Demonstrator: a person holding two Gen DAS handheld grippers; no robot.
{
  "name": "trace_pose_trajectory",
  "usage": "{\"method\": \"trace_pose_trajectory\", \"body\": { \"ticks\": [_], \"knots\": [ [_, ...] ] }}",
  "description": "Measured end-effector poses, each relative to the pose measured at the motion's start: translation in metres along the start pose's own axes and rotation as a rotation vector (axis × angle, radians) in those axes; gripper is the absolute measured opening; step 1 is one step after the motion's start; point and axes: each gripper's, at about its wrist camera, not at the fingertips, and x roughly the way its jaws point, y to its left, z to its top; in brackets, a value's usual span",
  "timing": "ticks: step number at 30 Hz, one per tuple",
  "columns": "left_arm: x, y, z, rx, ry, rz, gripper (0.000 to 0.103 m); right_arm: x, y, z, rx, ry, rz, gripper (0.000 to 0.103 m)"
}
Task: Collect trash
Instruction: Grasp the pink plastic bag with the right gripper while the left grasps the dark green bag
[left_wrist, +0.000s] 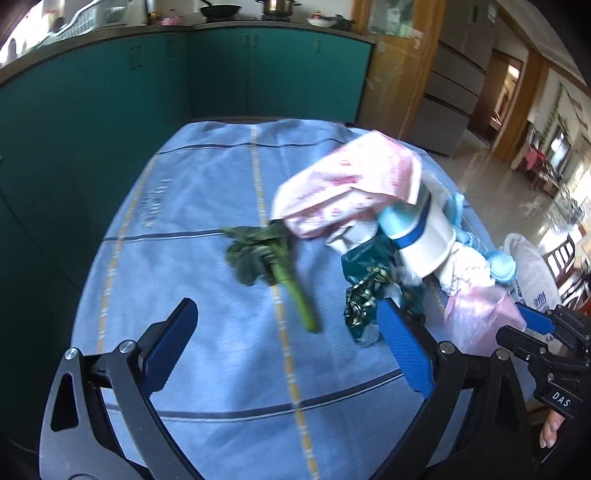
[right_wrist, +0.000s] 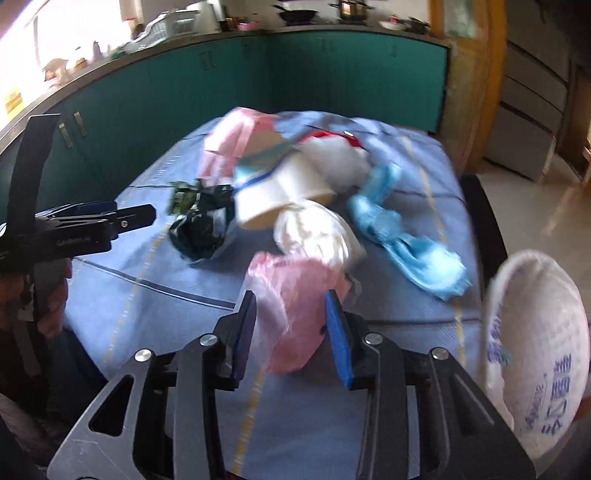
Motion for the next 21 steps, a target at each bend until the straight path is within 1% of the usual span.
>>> {"method": "trace_pose_trajectory", "body": {
  "ticks": [1,2,3,4,7,10,14,16,17,18,19,21],
  "knots": [
    [0.005,-0.010,0.002,0.027,0.005,-0.018,0.097,0.000,-0.008,-0.001,0.020,0.005,-0.015,0.054],
    [0.009,-0.018,0.004,0.046,0.011,-0.028,0.097,-0.002,-0.013,-0.004,0.040,0.005,-0.027,0.060],
    [0.013,-0.025,0.006,0.061,0.020,-0.032,0.097,-0.005,-0.018,-0.005,0.063,-0.004,-0.037,0.070],
    [0.018,-0.034,0.006,0.081,0.028,-0.042,0.097,-0.006,-0.019,-0.006,0.071,-0.012,-0.037,0.075],
    [0.030,-0.051,0.008,0.111,0.049,-0.061,0.097,-0.011,-0.022,-0.006,0.081,-0.032,-0.053,0.080],
    [0.039,-0.058,0.006,0.110,0.064,-0.096,0.098,-0.012,-0.023,-0.004,0.073,-0.034,-0.065,0.081],
    [0.049,-0.062,0.004,0.105,0.097,-0.166,0.098,-0.012,-0.023,-0.005,0.069,-0.033,-0.065,0.081],
    [0.051,-0.063,0.004,0.097,0.102,-0.180,0.098,-0.007,-0.022,-0.005,0.071,-0.030,-0.063,0.081],
    [0.050,-0.064,0.003,0.096,0.099,-0.182,0.096,-0.007,-0.023,-0.006,0.071,-0.028,-0.064,0.081],
    [0.048,-0.064,0.002,0.097,0.092,-0.191,0.085,-0.007,-0.023,-0.006,0.072,-0.027,-0.066,0.081],
    [0.047,-0.065,0.003,0.101,0.088,-0.220,0.079,-0.007,-0.024,-0.006,0.073,-0.027,-0.068,0.081],
    [0.044,-0.065,0.002,0.097,0.096,-0.277,0.060,-0.007,-0.024,-0.006,0.075,-0.030,-0.068,0.081]
  ]
}}
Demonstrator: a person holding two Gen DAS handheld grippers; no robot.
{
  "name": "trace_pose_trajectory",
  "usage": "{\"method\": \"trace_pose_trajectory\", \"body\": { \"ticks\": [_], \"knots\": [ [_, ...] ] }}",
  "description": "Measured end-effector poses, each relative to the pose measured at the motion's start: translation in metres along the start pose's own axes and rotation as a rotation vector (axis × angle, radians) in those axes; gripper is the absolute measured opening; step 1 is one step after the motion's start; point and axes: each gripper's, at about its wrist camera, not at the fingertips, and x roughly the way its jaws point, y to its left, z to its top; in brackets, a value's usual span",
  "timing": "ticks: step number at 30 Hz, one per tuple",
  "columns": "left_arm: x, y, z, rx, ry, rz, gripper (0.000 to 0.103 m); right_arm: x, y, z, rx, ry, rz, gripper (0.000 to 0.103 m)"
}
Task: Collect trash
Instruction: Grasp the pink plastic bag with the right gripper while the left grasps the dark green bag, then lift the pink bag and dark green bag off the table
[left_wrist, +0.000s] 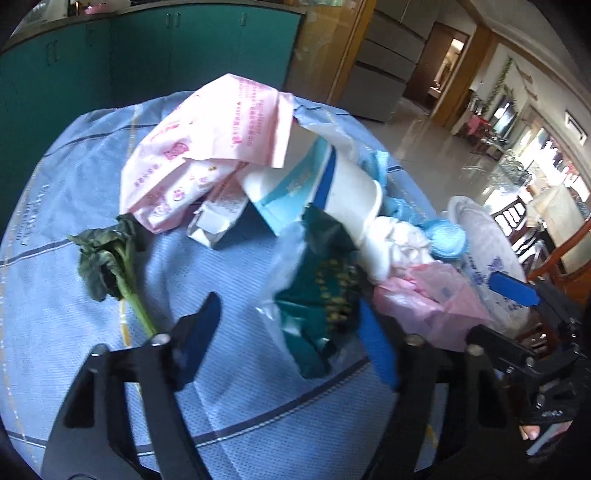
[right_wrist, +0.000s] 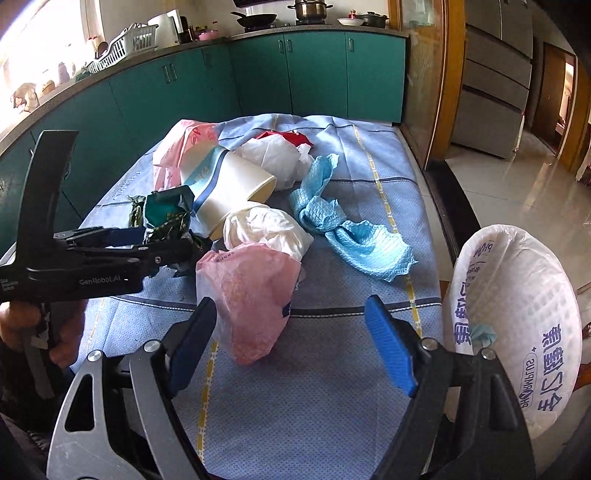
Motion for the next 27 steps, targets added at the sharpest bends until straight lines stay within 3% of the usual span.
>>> {"method": "trace_pose_trajectory", "body": {
  "ticks": [2,5,9,17,21,24,27],
  "knots": [
    [-0.006,-0.001,-0.002,0.000,0.002,-0.037,0.049,0.000,-0.001,0.000,0.002,-0.001,-0.001,0.081],
    [-0.013,-0.003,-0.008,0.016,-0.004,-0.007,0.047,0.003,0.000,0.002,0.002,0.002,0.010,0.081],
    [-0.031,0.003,-0.020,0.023,-0.015,0.046,0.046,0.008,0.014,0.009,-0.041,0.005,0.019,0.081],
    [-0.070,0.026,-0.048,0.000,-0.026,0.224,0.046,0.036,0.046,0.019,-0.130,0.037,-0.003,0.086],
    [-0.074,0.037,-0.057,-0.027,-0.006,0.245,0.047,0.045,0.056,0.020,-0.144,0.054,0.005,0.085],
    [-0.075,0.040,-0.061,-0.042,-0.006,0.242,0.049,0.041,0.060,0.018,-0.165,0.054,0.038,0.063],
    [-0.076,0.038,-0.060,-0.032,-0.010,0.261,0.055,0.034,0.059,0.015,-0.172,0.049,0.049,0.059]
  ]
}}
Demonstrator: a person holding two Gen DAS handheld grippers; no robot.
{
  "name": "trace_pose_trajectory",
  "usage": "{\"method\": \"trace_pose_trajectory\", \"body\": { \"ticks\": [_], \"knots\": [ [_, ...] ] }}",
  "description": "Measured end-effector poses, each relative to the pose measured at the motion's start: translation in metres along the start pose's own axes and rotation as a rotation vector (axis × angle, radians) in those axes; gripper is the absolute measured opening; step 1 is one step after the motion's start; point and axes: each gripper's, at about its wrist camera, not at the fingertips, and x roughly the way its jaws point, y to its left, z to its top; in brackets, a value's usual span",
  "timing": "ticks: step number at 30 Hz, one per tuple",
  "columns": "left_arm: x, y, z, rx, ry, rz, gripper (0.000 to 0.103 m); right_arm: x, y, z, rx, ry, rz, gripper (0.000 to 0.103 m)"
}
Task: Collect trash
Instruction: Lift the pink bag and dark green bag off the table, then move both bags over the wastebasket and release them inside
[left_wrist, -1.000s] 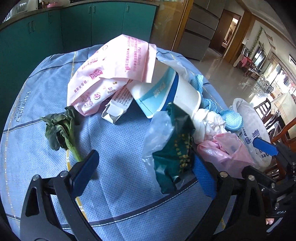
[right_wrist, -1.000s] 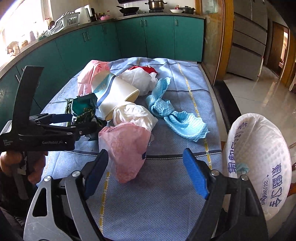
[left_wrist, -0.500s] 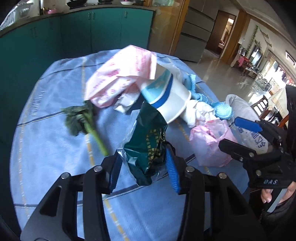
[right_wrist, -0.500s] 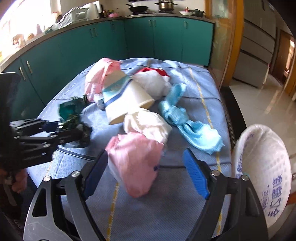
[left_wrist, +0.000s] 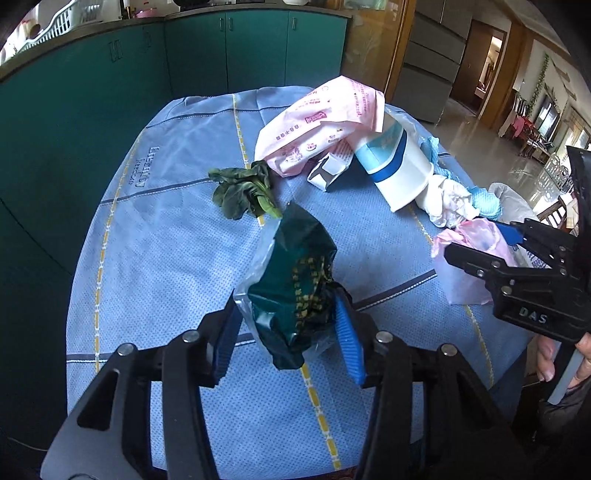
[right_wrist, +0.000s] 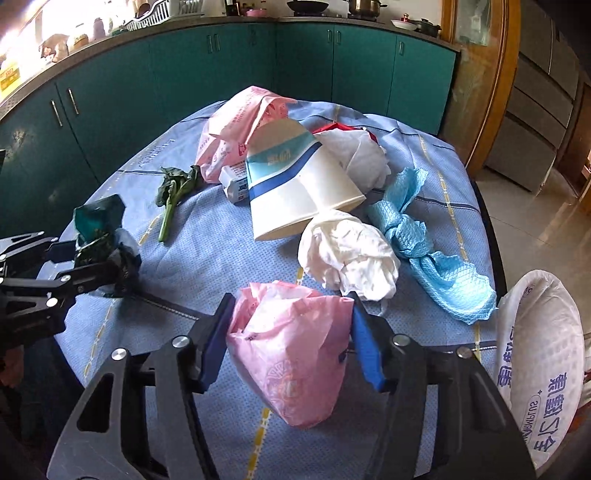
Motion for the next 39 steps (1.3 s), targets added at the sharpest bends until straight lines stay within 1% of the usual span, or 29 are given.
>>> {"method": "trace_pose_trajectory", "body": {
  "ticks": [1,2,3,5,7,8,10,11,12,13,16,19,20,21,22,24,25,27,29,30,35,39],
  "knots": [
    [-0.001,-0.001,0.000,0.007,-0.006,0.011,0.059,-0.002,0.000,-0.001,0.001,-0.003,0.002,0.059],
    [-0.001,-0.004,0.002,0.010,-0.011,0.015,0.065,-0.006,-0.002,-0.003,0.004,-0.005,0.004,0.059],
    [-0.001,-0.005,0.003,0.012,-0.017,0.015,0.068,-0.010,-0.004,-0.004,0.010,-0.009,0.007,0.059],
    [-0.002,-0.006,0.003,0.012,-0.024,0.004,0.072,-0.015,-0.008,-0.007,0.022,-0.011,0.000,0.059],
    [-0.001,-0.006,0.004,0.001,-0.026,0.006,0.075,-0.020,-0.014,-0.011,0.031,-0.008,-0.028,0.060],
    [-0.001,-0.005,0.004,-0.004,-0.025,0.007,0.078,-0.021,-0.018,-0.012,0.035,-0.005,-0.049,0.061],
    [0.002,-0.002,0.005,-0.025,-0.019,0.000,0.083,-0.023,-0.025,-0.015,0.048,-0.003,-0.080,0.069],
    [0.003,-0.001,0.005,-0.038,-0.016,-0.008,0.088,-0.024,-0.029,-0.017,0.056,-0.003,-0.088,0.071],
    [0.005,0.001,0.006,-0.053,-0.012,-0.021,0.089,-0.025,-0.033,-0.018,0.067,-0.003,-0.095,0.077],
    [0.007,0.003,0.006,-0.071,-0.003,-0.040,0.089,-0.025,-0.035,-0.019,0.074,-0.004,-0.097,0.080],
    [0.013,0.004,0.007,-0.094,0.018,-0.059,0.089,-0.023,-0.040,-0.021,0.089,-0.001,-0.097,0.082],
    [0.016,-0.001,0.006,-0.075,0.023,-0.051,0.089,-0.017,-0.039,-0.021,0.087,0.015,-0.108,0.082],
    [0.016,-0.004,0.006,-0.063,0.021,-0.047,0.088,-0.015,-0.039,-0.021,0.085,0.019,-0.109,0.082],
    [0.016,-0.006,0.005,-0.052,0.018,-0.046,0.082,-0.013,-0.038,-0.021,0.083,0.025,-0.107,0.082],
    [0.015,-0.010,0.005,-0.035,0.011,-0.055,0.079,-0.011,-0.037,-0.022,0.081,0.028,-0.104,0.082],
    [0.013,-0.014,0.005,-0.018,0.004,-0.073,0.063,-0.009,-0.036,-0.023,0.077,0.032,-0.102,0.082],
    [0.011,-0.016,0.005,-0.011,0.000,-0.078,0.059,-0.010,-0.035,-0.024,0.075,0.031,-0.100,0.077],
    [0.009,-0.020,0.006,0.008,-0.008,-0.068,0.053,-0.011,-0.034,-0.025,0.067,0.027,-0.085,0.062],
    [0.007,-0.025,0.007,0.033,-0.017,-0.046,0.052,-0.015,-0.032,-0.025,0.058,0.013,-0.088,0.058],
    [0.005,-0.026,0.007,0.036,-0.023,-0.042,0.051,-0.019,-0.032,-0.025,0.056,0.002,-0.091,0.058],
    [-0.011,-0.032,0.014,0.042,-0.069,-0.054,0.051,-0.044,-0.043,-0.021,0.080,-0.062,-0.112,0.058],
    [-0.026,-0.040,0.024,0.056,-0.115,-0.067,0.051,-0.071,-0.062,-0.018,0.112,-0.125,-0.160,0.058]
  ]
}}
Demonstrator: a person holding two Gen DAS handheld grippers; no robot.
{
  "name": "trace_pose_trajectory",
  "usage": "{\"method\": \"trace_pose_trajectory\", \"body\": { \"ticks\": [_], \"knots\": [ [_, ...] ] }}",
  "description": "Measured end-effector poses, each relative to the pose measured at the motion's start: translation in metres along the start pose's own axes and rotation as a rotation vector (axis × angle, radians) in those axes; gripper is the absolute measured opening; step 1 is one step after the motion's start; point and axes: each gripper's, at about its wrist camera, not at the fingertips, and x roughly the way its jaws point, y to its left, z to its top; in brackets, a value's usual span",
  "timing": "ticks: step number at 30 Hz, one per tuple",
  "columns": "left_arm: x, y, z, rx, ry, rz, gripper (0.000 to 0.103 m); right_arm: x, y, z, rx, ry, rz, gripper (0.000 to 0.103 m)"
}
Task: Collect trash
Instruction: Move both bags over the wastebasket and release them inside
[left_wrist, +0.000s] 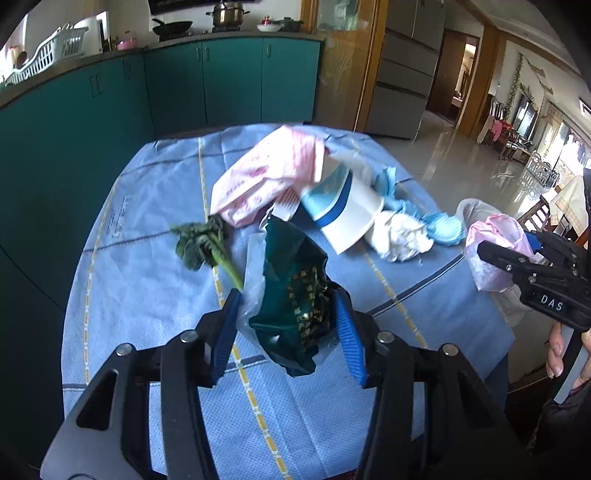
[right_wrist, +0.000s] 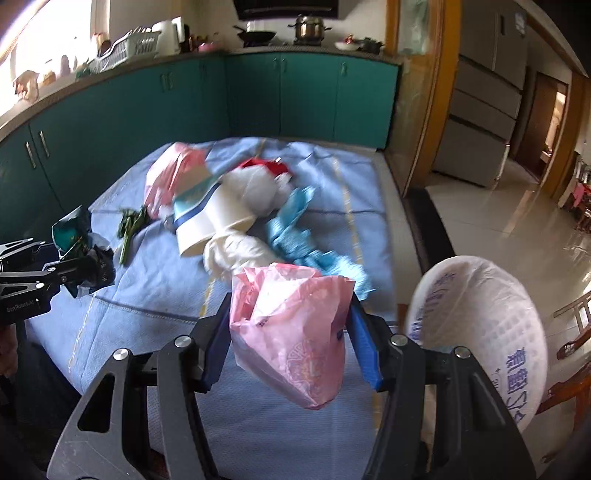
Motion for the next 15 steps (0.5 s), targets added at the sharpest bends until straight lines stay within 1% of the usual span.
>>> {"method": "trace_pose_trajectory", "body": {
  "ticks": [5,9,12,15],
  "knots": [
    [-0.009,-0.025,0.021,0.050,-0.057,-0.035,0.051,-0.031,-0.038,0.004,0.041,-0.075,-0.131,0.058],
    [-0.012,-0.053,0.035,0.104,-0.090,-0.076,0.051,-0.062,-0.083,0.001,0.112,-0.123,-0.253,0.058],
    [-0.011,-0.079,0.043,0.145,-0.106,-0.113,0.051,-0.081,-0.116,-0.005,0.174,-0.149,-0.323,0.058],
    [-0.005,-0.102,0.050,0.181,-0.108,-0.149,0.051,-0.091,-0.143,-0.015,0.229,-0.155,-0.377,0.058]
  ]
}}
